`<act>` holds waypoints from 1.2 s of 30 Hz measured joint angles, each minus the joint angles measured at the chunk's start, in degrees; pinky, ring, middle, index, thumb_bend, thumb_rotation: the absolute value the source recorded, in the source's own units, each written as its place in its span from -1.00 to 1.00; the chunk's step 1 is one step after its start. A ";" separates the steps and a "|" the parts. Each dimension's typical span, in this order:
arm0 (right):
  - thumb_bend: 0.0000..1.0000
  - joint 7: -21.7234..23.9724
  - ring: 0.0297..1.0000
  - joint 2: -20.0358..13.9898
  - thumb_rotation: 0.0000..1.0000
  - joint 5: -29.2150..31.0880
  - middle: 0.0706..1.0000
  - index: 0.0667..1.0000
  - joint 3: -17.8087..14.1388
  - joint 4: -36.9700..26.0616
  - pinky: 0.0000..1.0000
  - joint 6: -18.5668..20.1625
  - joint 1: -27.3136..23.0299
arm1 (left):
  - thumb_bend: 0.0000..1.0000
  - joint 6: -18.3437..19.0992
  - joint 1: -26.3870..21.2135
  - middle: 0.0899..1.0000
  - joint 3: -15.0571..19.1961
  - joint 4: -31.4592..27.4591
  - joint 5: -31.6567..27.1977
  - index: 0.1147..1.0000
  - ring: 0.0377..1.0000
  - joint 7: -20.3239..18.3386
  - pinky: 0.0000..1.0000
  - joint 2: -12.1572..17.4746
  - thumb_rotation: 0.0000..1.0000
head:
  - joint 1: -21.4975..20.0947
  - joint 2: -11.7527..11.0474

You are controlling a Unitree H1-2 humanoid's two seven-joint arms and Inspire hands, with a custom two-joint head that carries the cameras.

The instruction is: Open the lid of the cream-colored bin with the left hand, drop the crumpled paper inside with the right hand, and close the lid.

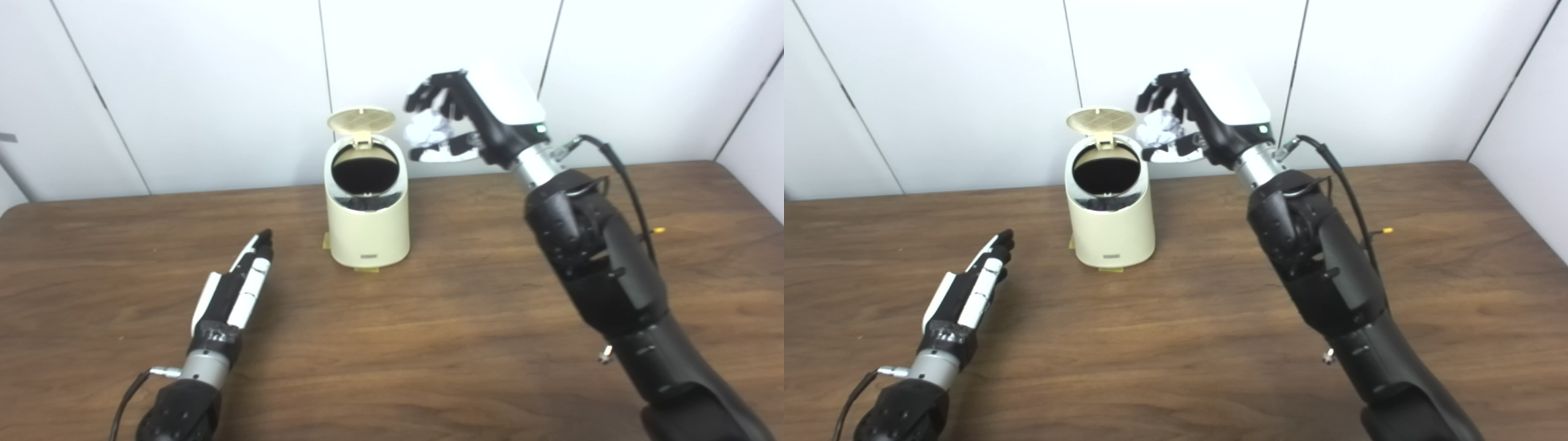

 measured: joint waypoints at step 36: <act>0.02 -4.55 -0.22 6.88 -1.00 -1.57 -0.08 0.05 4.18 21.01 -0.15 -3.32 -5.03 | 0.21 -0.07 1.16 0.94 -0.96 -1.50 2.57 0.95 0.99 1.85 1.00 -2.54 0.86 | 3.43 0.26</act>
